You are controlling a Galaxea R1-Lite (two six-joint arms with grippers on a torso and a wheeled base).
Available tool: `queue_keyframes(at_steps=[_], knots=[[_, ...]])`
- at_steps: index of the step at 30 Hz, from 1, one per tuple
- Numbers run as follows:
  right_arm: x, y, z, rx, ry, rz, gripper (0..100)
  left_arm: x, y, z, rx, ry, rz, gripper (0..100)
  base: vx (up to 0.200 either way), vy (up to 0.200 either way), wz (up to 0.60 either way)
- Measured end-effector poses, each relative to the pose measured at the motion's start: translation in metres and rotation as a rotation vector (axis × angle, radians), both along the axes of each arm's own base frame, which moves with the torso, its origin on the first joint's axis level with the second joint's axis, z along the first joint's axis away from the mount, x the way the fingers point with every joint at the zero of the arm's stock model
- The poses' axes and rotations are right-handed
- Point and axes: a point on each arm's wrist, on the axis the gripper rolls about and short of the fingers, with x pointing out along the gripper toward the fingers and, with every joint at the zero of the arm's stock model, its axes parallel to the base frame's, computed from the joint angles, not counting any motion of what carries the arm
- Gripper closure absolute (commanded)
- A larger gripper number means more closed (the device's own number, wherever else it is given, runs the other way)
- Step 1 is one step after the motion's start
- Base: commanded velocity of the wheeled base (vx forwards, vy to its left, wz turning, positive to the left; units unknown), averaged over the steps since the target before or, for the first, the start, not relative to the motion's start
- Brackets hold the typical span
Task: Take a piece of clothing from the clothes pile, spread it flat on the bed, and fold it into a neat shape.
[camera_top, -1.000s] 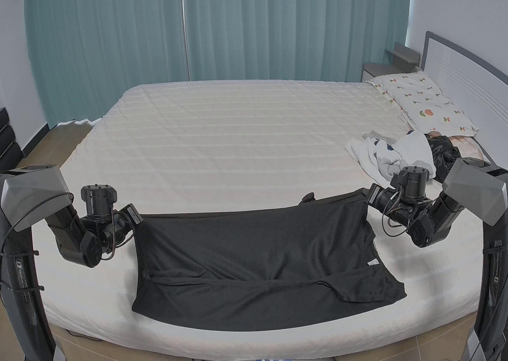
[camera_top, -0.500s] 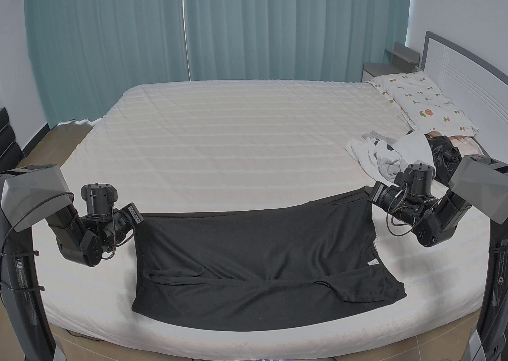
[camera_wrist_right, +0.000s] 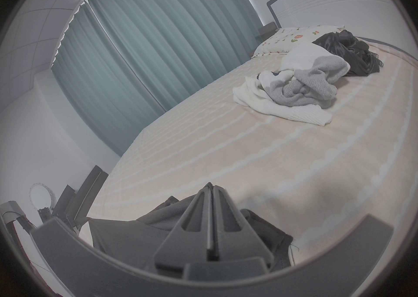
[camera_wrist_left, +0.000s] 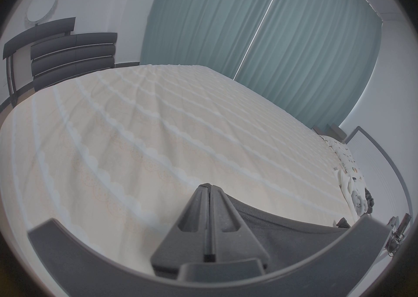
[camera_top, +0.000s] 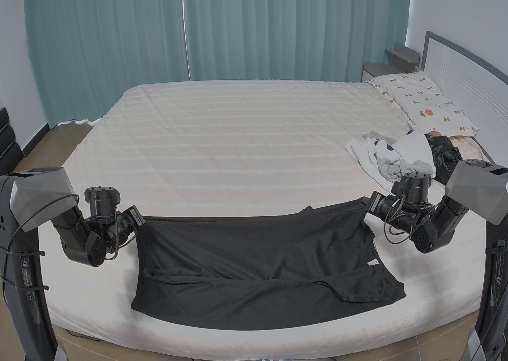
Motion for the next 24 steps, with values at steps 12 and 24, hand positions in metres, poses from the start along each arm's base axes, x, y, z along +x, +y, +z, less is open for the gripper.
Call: queue_keyframes(at_steps=[12,24], knots=[[-0.021,-0.003,-0.015,0.001,0.087,0.032,100,-0.01,0.0,-0.008,0.036,0.048,-0.022,100,0.0,0.0,0.0],[-0.043,-0.005,-0.027,-0.002,0.15,0.055,100,-0.033,0.0,-0.019,0.123,0.044,-0.073,100,0.0,0.0,0.0]])
